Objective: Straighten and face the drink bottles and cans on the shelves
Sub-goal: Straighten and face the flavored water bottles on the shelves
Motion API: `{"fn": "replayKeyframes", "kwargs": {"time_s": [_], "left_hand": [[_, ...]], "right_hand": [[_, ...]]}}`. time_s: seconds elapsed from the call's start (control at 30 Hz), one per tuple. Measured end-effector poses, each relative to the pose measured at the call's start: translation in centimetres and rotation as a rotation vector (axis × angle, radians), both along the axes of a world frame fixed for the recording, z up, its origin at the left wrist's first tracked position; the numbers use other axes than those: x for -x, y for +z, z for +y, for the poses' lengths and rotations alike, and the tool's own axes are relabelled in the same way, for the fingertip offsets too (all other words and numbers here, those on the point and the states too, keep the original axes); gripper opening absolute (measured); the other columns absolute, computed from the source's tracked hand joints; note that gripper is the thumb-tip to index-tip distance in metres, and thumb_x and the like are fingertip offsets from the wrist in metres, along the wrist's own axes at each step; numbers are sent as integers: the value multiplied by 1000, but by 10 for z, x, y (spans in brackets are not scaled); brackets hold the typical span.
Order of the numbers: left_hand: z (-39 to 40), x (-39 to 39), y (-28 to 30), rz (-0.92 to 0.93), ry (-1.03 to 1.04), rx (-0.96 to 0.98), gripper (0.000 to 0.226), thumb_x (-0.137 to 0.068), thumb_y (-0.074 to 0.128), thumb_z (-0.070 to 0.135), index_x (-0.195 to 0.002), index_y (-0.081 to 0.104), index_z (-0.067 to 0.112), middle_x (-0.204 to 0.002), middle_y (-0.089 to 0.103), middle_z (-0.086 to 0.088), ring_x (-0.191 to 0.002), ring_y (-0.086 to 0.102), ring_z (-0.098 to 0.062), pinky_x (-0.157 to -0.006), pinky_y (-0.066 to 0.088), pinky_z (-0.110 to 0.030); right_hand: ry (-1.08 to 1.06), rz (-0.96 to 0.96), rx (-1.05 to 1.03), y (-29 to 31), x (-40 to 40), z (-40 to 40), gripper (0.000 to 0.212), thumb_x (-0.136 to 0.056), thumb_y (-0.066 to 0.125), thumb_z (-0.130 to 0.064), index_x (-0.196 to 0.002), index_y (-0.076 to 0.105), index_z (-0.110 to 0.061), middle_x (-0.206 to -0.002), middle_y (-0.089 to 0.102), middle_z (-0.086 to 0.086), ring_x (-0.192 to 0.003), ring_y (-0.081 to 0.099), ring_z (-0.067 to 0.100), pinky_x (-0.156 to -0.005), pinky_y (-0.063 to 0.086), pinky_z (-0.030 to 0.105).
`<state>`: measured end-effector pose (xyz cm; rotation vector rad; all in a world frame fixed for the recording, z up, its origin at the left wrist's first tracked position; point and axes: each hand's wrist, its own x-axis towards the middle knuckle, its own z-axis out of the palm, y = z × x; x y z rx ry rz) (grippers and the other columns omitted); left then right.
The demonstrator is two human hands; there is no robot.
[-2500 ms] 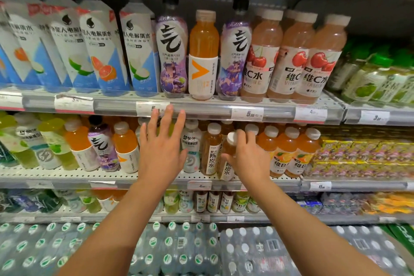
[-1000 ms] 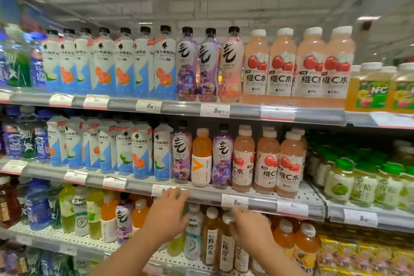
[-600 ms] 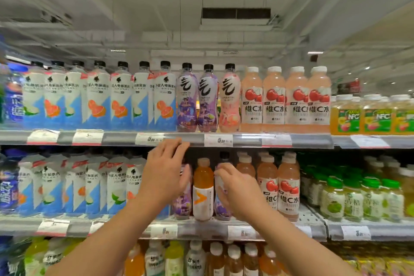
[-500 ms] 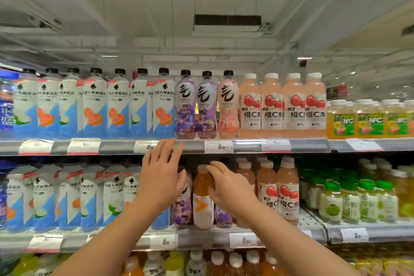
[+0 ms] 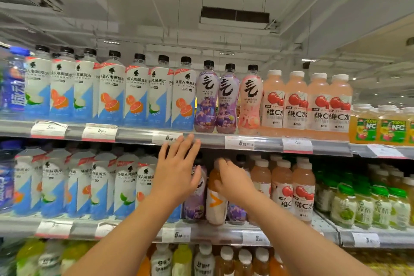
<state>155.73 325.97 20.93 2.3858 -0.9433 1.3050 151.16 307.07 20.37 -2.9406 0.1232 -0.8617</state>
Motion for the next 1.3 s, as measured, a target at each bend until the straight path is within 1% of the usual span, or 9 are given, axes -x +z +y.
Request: {"fn": "replayKeyframes", "kwargs": {"time_s": [0.2,0.37,0.57,0.67,0.73,0.93,1.07,1.2,1.3], "left_hand": [[-1,0,0,33,-16,23,69,-94,43,46,-158,35,22,-165,31,-2,-154,25,-26,-124,19,-55],[1,2,3,49,-14,10,68,-97,51,43,-159,32,25,-165,29,2,-155,20,-23,-125,16,-51],[8,18,13,166,-51,-27,67,-100,53,35,-161,27,27,-169,19,3,-157,10,-20,-126,14,-50],[11,44,5,236,-69,17,63,-100,54,34,-159,33,25,-167,25,0,-155,18,-21,-127,17,-45],[16,67,-10,313,-109,103,59,-99,56,32,-155,40,24,-162,35,1,-150,27,-19,-125,23,-41],[36,138,-66,519,-130,337,46,-98,63,23,-143,56,26,-141,58,7,-133,51,-14,-113,41,-41],[39,180,-97,665,-121,473,42,-96,65,30,-138,59,37,-126,64,17,-114,61,-3,-100,53,-41],[40,210,-129,739,-89,426,53,-88,64,48,-140,53,45,-134,59,29,-123,54,8,-106,49,-37],[44,226,-157,833,-87,417,67,-82,68,61,-144,44,53,-139,52,34,-127,49,11,-104,50,-36]], "right_hand": [[35,-94,-29,6,9,-1,29,-93,60,-29,-116,42,-26,-112,61,1,-92,65,28,-71,54,40],[67,-107,-167,8,26,-6,34,-88,70,-38,-113,46,-34,-102,61,-8,-85,63,17,-72,59,38],[107,-80,-172,3,53,-16,41,-92,70,-32,-130,58,-27,-123,63,-4,-107,61,18,-87,54,34],[165,-139,-212,-5,72,-19,40,-94,69,-29,-132,58,-24,-128,61,-1,-114,60,22,-95,52,44],[221,-192,-243,-10,85,-22,39,-94,68,-28,-131,59,-22,-127,60,0,-112,60,22,-95,52,47],[363,-284,-313,-22,119,-26,38,-93,71,-29,-128,62,-20,-124,64,1,-108,62,20,-90,53,40],[466,-279,-429,-49,139,-20,33,-91,72,-30,-122,66,-18,-113,68,0,-102,62,18,-86,50,36],[517,-224,-611,-90,160,-10,32,-89,75,-30,-119,68,-22,-108,69,-4,-97,63,14,-85,52,37],[531,-166,-732,-116,177,3,33,-87,77,-32,-118,70,-24,-104,71,-7,-90,64,7,-78,49,27]]}}
